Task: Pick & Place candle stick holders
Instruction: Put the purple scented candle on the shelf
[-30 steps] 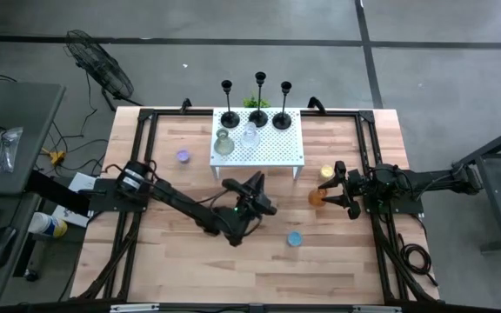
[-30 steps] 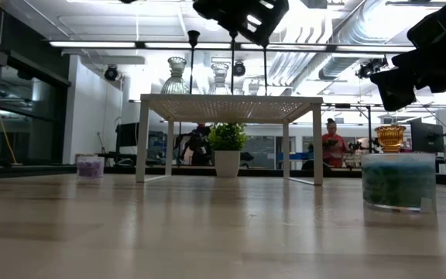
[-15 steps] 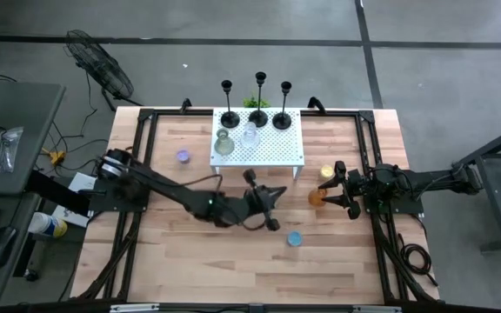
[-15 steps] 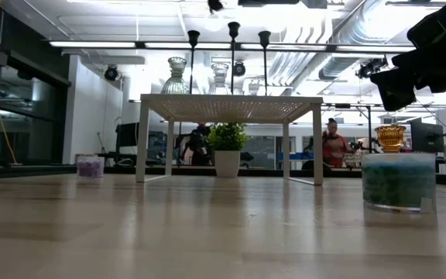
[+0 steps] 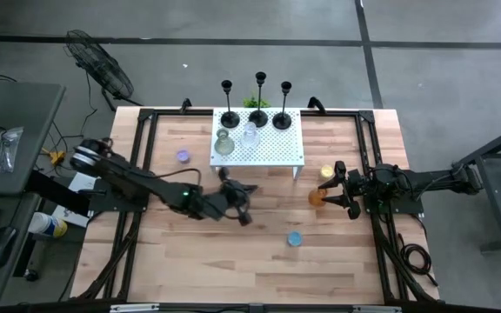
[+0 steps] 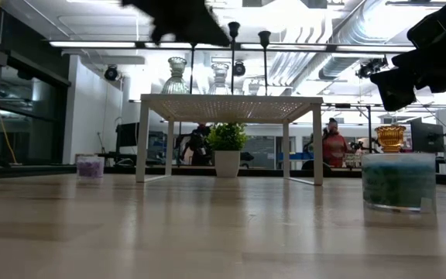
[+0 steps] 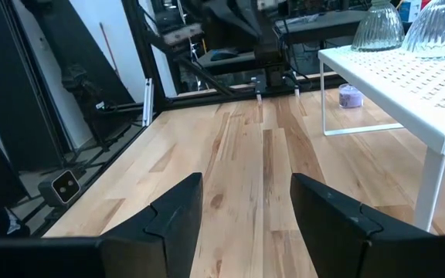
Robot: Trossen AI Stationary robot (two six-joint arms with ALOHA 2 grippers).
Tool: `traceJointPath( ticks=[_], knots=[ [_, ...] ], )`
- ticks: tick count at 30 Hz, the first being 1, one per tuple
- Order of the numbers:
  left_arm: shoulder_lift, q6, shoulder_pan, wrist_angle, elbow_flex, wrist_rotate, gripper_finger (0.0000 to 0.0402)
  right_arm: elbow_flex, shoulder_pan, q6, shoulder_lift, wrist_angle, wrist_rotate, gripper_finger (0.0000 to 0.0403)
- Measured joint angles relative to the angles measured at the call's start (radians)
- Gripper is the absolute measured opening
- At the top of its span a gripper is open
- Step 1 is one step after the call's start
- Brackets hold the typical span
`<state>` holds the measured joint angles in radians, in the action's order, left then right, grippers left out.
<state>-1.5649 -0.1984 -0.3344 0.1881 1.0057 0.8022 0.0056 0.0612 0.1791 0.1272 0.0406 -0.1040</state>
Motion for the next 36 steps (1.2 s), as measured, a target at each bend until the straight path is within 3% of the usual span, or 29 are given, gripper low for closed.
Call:
traceJointPath(
  ticks=[9,15,18,21,25,31,36],
  knots=[
    [0.321,-0.218,-0.042,-0.372,-0.170,0.155,0.0001,0.000,0.000,0.000,0.005,0.000,0.000,0.0191],
    [0.482,-0.574,0.001,-0.820,-0.170,0.138,0.0001,0.000,0.000,0.000,0.005,0.000,0.000,0.0191],
    [0.531,-0.806,0.039,-1.043,-0.170,0.084,0.0001,0.000,0.000,0.000,0.005,0.000,0.000,0.0191],
    [0.549,-0.920,0.085,-1.216,-0.171,0.003,0.0001,0.000,0.000,0.000,0.005,0.000,0.000,0.0191],
    [0.549,-0.934,0.165,-1.316,-0.170,-0.088,0.0022,0.000,0.000,0.000,0.005,0.000,0.000,0.0191],
    [0.550,-0.911,0.281,-1.345,-0.170,-0.120,0.0120,0.000,0.000,0.000,0.005,0.000,0.000,0.0191],
    [0.530,-0.705,0.371,-1.314,-0.170,-0.260,0.0195,0.000,0.000,0.000,0.005,0.000,0.000,0.0191]
  ],
)
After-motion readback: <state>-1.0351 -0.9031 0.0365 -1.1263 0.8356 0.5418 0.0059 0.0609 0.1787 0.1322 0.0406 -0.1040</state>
